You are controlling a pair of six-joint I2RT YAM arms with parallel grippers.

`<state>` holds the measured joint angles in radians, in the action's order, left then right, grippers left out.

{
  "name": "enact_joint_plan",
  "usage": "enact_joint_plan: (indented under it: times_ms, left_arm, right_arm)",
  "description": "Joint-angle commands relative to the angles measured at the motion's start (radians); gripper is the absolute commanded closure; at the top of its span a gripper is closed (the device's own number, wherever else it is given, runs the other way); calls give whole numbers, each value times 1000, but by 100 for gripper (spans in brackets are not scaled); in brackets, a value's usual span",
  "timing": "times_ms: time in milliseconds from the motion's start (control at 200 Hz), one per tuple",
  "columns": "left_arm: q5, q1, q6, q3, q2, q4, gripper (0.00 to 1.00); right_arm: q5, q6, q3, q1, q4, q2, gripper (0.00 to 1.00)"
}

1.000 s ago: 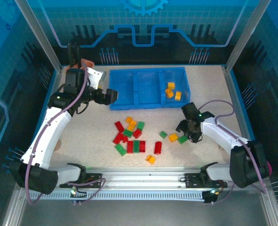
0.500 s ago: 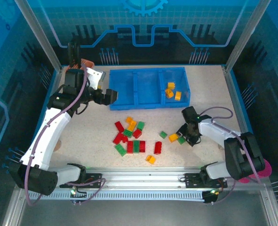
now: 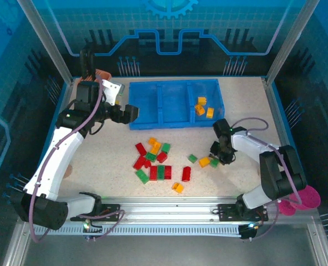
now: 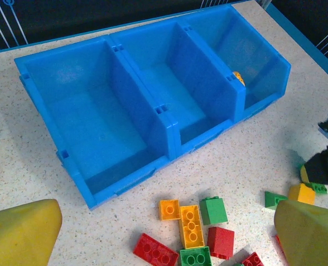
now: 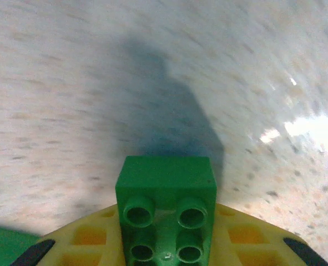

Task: Sort the legos into containers by color
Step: Pick up the lego from the bottom-right of the table, then place the lego in the container.

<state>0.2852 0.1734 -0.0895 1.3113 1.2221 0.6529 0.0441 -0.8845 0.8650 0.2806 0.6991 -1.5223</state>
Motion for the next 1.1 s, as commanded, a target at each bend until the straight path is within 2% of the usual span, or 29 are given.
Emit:
enact_joint_plan:
  times_ms: [0,175,310,410,515,590,706,846,971,1096]
  left_arm:
    - [-8,5,-27,-1,5,2,1]
    - [-6,5,-26,-2,3,4,1]
    - [-22,5,-29,-3,5,3,1]
    - [-37,5,-21,9,15,11,1]
    - [-131,3,13,20,30,3,1]
    - [-139,2,4,38,49,25,1]
    - [-153,1,16,10,56,-18,1]
    - [-225,1,39,-55,54,-88,1]
    - [-194,1,49,-68,58,-108,0]
    - [-219,2,98,-69,91,-105,1]
  right_arm:
    - [36,232,200,15,46,-13,74]
    - [125,514,524,83,154,-121,74]
    - [168,681,745,145,154,-240,72]
    - [171,765,891,172,140,-353,71]
    - [157,820,1030,189,141,-481,71]
    - [147,844,1121,200,147,-568,70]
    - [131,849,1210,217,163,-682,70]
    - [127,848,1243,230,150,-775,69]
    - [118,842,1245,236,125,-835,69]
    - [119,843,1264,241,117,-883,67]
